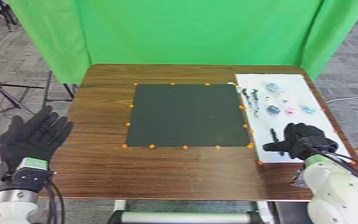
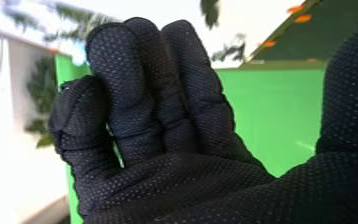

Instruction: Arrange flowers

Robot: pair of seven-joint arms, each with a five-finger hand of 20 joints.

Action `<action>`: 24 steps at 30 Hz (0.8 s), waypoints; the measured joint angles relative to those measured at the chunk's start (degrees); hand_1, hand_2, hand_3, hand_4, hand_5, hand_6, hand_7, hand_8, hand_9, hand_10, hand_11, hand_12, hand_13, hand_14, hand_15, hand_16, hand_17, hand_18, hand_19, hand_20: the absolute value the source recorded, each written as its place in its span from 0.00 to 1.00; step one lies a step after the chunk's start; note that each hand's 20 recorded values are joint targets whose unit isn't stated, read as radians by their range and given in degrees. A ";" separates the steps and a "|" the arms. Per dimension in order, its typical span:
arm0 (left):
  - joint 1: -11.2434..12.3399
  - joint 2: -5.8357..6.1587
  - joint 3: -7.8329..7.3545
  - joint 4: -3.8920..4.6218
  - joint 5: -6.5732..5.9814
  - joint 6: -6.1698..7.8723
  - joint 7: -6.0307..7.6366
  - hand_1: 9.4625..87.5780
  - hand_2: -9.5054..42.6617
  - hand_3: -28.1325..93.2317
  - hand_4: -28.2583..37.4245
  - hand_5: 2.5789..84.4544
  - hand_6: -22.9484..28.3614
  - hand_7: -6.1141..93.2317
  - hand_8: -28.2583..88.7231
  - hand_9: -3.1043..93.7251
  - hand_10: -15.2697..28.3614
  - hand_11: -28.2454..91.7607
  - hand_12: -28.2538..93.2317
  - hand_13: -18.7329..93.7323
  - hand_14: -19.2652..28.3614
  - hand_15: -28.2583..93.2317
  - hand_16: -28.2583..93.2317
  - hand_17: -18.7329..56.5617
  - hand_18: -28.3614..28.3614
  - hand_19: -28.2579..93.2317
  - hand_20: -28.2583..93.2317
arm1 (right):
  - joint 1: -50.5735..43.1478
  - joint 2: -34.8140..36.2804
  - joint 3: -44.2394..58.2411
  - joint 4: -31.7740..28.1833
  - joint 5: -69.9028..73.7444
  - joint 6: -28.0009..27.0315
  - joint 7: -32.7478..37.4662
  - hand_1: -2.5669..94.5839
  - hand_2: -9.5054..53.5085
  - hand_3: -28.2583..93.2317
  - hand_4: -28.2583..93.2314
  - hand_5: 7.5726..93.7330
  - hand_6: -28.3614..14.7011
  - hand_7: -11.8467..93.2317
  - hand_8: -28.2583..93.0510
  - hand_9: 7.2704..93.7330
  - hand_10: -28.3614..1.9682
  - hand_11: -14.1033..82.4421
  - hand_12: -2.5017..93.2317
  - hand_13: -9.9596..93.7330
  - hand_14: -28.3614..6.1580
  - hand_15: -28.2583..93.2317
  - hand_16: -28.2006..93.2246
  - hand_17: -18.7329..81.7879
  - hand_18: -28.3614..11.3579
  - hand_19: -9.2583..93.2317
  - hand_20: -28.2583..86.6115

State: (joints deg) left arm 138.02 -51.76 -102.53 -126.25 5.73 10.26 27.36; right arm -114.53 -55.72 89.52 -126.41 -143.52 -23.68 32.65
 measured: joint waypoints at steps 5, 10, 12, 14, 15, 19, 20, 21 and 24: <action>-0.07 -0.29 0.27 0.08 0.11 0.00 -0.47 0.30 0.40 0.82 0.00 0.59 0.57 0.32 0.14 0.50 0.71 0.53 0.36 0.47 0.75 0.71 0.17 0.24 0.79 0.59 0.36 | 1.78 0.10 -0.91 2.29 0.92 -0.35 -0.39 0.24 0.01 0.75 0.01 0.57 0.51 0.47 0.15 0.63 0.31 0.55 0.36 0.66 0.36 0.74 0.50 0.54 0.14 0.96 0.60; -0.13 -0.41 0.51 0.13 0.15 0.00 -0.58 0.29 0.41 0.82 0.00 0.58 0.57 0.32 0.14 0.50 0.71 0.53 0.36 0.47 0.75 0.71 0.17 0.24 0.79 0.59 0.36 | 2.93 0.13 -1.49 3.78 0.68 -4.31 -0.23 0.28 0.02 0.80 0.01 0.57 0.53 0.54 0.14 0.65 0.34 0.57 0.36 0.68 0.39 0.74 0.50 0.55 0.15 0.97 0.60; -0.14 -0.43 0.58 0.15 0.15 0.00 -0.58 0.29 0.41 0.82 0.00 0.58 0.57 0.32 0.14 0.50 0.71 0.53 0.36 0.47 0.75 0.71 0.17 0.24 0.79 0.59 0.36 | 3.73 0.15 -1.73 3.89 0.70 -6.15 0.18 0.30 0.02 0.80 0.02 0.58 0.54 0.56 0.13 0.66 0.36 0.58 0.37 0.69 0.40 0.74 0.50 0.56 0.16 0.98 0.59; -0.10 -0.43 0.61 0.15 0.14 0.00 -0.56 0.29 0.41 0.82 0.00 0.58 0.58 0.32 0.14 0.50 0.71 0.53 0.36 0.47 0.75 0.71 0.17 0.24 0.79 0.59 0.36 | 4.56 0.15 -2.01 4.10 0.91 -7.29 0.81 0.32 0.02 0.81 0.02 0.59 0.54 0.59 0.12 0.68 0.38 0.60 0.37 0.71 0.42 0.74 0.50 0.56 0.16 0.98 0.59; -0.03 -0.43 0.61 0.15 0.12 0.00 -0.55 0.29 0.41 0.82 0.00 0.58 0.57 0.32 0.14 0.50 0.71 0.53 0.36 0.47 0.75 0.71 0.17 0.24 0.79 0.59 0.36 | 4.88 0.15 -2.15 4.25 1.08 -7.59 1.10 0.33 0.02 0.81 0.02 0.60 0.54 0.61 0.12 0.68 0.39 0.61 0.38 0.71 0.42 0.75 0.50 0.57 0.17 0.98 0.59; 0.31 -0.47 0.61 0.10 0.07 0.01 -0.51 0.29 0.41 0.82 0.00 0.58 0.58 0.32 0.14 0.50 0.71 0.53 0.36 0.47 0.75 0.71 0.17 0.24 0.79 0.59 0.36 | 5.91 0.07 -2.71 5.14 1.76 -8.20 1.88 0.42 0.00 0.81 0.01 0.59 0.60 0.71 0.35 0.70 0.45 0.64 0.39 0.75 0.48 0.75 0.51 0.59 0.19 1.00 0.57; 0.38 -0.49 0.61 0.10 0.07 0.01 -0.51 0.29 0.41 0.82 0.00 0.58 0.58 0.32 0.14 0.50 0.71 0.53 0.36 0.47 0.75 0.71 0.17 0.24 0.79 0.59 0.36 | 6.12 0.03 -2.87 5.48 1.84 -8.30 1.96 0.42 0.01 0.81 0.01 0.59 0.61 0.72 0.37 0.71 0.46 0.64 0.39 0.75 0.49 0.75 0.51 0.59 0.19 1.00 0.57; 0.43 -0.50 0.61 0.10 0.07 0.01 -0.51 0.29 0.41 0.82 0.00 0.58 0.58 0.32 0.14 0.50 0.71 0.53 0.36 0.47 0.75 0.71 0.17 0.24 0.79 0.59 0.36 | 6.28 -0.04 -3.01 5.85 1.96 -8.47 2.00 0.42 0.03 0.80 0.00 0.59 0.61 0.72 0.37 0.71 0.47 0.64 0.39 0.75 0.49 0.75 0.51 0.60 0.20 1.00 0.57; 0.51 -0.57 0.61 0.10 0.07 0.01 -0.52 0.29 0.41 0.82 0.00 0.58 0.58 0.32 0.14 0.50 0.71 0.53 0.36 0.47 0.75 0.71 0.17 0.24 0.79 0.59 0.36 | 6.52 -0.44 -2.74 6.36 3.15 -8.57 1.67 0.44 0.07 0.80 0.00 0.59 0.62 0.75 0.39 0.72 0.48 0.64 0.40 0.76 0.49 0.75 0.51 0.60 0.20 1.00 0.57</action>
State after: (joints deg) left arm 138.53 -52.32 -101.92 -126.15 5.79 10.28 26.84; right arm -108.01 -56.16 86.78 -120.04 -140.37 -32.25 34.32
